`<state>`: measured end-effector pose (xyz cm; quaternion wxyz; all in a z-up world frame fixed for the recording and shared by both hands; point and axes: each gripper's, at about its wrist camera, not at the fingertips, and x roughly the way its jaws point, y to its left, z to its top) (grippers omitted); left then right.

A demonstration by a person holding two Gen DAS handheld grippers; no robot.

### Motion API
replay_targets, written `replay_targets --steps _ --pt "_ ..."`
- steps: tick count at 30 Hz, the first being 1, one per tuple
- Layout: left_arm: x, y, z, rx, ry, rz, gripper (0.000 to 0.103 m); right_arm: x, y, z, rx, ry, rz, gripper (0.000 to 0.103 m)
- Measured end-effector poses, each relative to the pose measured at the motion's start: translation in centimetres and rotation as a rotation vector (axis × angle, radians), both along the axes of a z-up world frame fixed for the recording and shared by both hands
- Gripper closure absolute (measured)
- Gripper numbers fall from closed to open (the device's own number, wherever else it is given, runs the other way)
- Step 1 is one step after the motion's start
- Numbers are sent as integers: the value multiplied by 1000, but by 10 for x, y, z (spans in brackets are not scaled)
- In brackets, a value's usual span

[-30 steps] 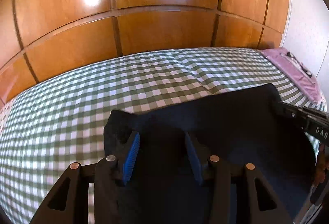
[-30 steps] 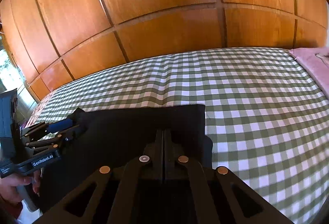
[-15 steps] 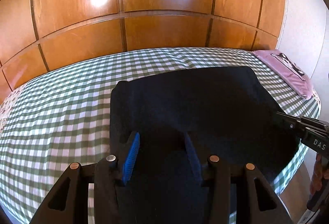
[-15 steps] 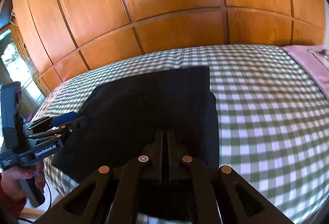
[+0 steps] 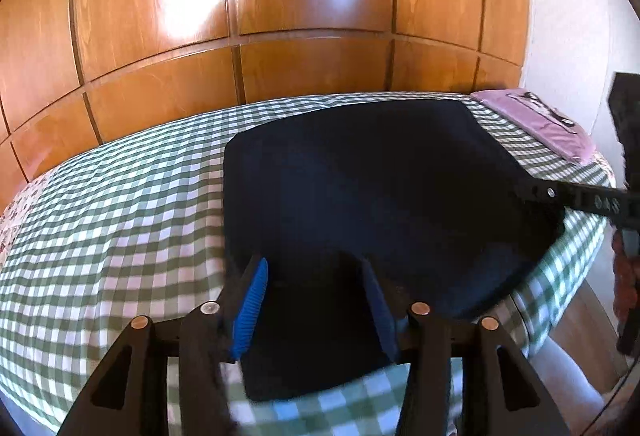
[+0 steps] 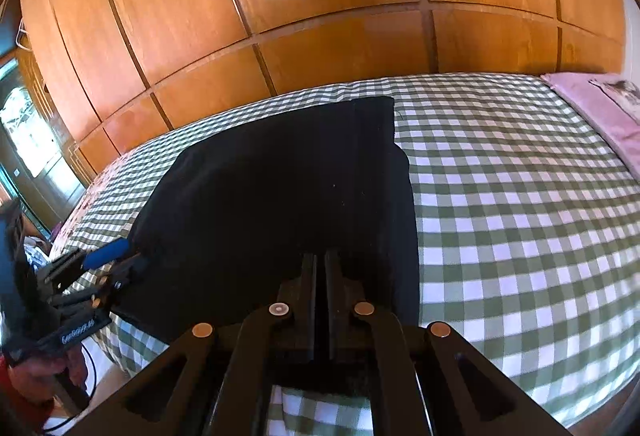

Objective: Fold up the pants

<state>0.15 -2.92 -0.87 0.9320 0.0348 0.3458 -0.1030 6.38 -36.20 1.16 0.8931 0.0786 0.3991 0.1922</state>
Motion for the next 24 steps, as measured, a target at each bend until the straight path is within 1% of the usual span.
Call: replay_targets --steps 1,4,5,6,7,9,10,11,12,14,15,19,20,24 --pt "-4 2 0 -5 1 -6 48 -2 -2 1 9 4 -6 99" --pt "-18 12 -2 -25 4 -31 46 -9 -8 5 31 0 -15 98" --pt "-21 15 -1 -38 5 -43 46 -12 -10 6 40 -3 -16 95" --pt "-23 19 -1 -56 10 -50 46 -15 -12 7 49 -6 -20 90" --pt "-22 25 0 -85 20 -52 46 -16 -15 8 59 -7 -23 86" --pt "-16 38 2 -176 46 -34 46 -17 -20 8 82 -7 -35 76" --pt "-11 46 3 -230 60 -7 46 -17 -23 8 87 -7 -44 74" --pt "-5 55 3 -272 74 28 46 -15 -25 8 83 -5 -60 67" --pt "-1 60 2 -296 84 55 45 -14 -27 8 76 0 -73 57" --pt "12 70 -3 -327 125 94 42 -9 -33 3 86 19 -82 49" --pt "21 74 -6 -350 148 91 40 -7 -34 1 99 31 -76 48" --pt "40 83 -11 -424 179 47 36 5 -39 -12 130 92 -72 45" --pt "45 84 -12 -440 199 33 35 9 -42 -17 163 114 -76 42" --pt "59 81 -16 -452 240 14 30 20 -54 -31 268 184 -86 35"
